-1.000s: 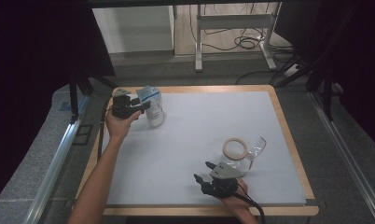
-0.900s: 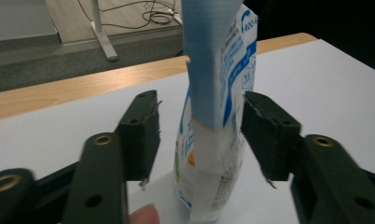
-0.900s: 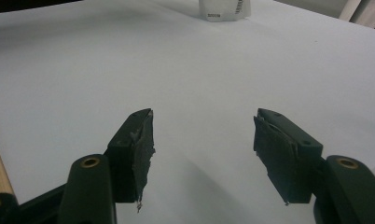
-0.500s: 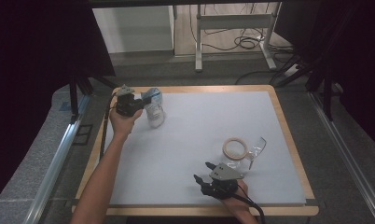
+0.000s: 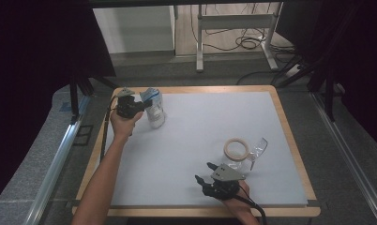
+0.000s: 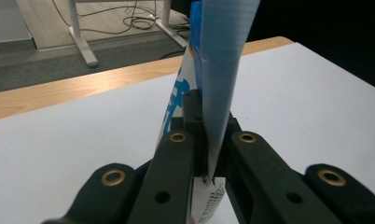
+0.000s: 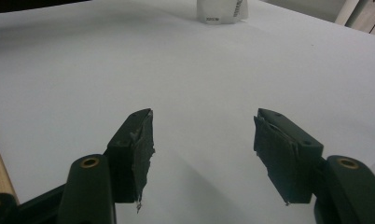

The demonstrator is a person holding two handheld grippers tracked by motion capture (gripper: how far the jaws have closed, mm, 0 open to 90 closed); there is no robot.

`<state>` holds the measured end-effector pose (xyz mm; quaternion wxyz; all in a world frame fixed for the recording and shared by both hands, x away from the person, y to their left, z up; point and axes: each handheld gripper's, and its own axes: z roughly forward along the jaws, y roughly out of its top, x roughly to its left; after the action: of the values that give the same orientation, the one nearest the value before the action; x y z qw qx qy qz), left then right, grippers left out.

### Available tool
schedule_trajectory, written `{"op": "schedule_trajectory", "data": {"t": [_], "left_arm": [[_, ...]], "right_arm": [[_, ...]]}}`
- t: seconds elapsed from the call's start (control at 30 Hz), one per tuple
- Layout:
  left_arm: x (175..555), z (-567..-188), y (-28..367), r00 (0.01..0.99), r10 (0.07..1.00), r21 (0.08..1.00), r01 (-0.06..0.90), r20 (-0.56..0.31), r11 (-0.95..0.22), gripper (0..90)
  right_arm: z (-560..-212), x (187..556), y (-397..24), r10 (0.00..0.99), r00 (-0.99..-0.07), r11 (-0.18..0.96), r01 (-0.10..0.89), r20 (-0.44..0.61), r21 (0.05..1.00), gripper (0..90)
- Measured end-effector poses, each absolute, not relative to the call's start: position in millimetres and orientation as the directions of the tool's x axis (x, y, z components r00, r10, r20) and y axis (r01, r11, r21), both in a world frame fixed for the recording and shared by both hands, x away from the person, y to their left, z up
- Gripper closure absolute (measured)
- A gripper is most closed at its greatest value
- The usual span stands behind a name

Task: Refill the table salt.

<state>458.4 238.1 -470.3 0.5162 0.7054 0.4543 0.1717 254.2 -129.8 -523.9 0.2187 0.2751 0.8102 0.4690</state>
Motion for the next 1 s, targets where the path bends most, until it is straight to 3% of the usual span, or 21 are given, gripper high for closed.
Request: {"op": "schedule_trajectory", "data": {"t": [0.2, 1.0], "left_arm": [[455, -466, 234, 0.535, 0.806, 0.89, 0.455, -0.255, -0.02, 90.0], [390, -432, 207, 0.676, 0.704, 0.904, 0.412, -0.217, -0.117, 90.0]], "right_arm": [[-525, 255, -129, 0.65, -0.754, 0.408, 0.243, -0.093, 0.88, 38.5], [-528, 254, -111, 0.644, -0.761, 0.393, 0.235, -0.083, 0.889, 32.5]]}}
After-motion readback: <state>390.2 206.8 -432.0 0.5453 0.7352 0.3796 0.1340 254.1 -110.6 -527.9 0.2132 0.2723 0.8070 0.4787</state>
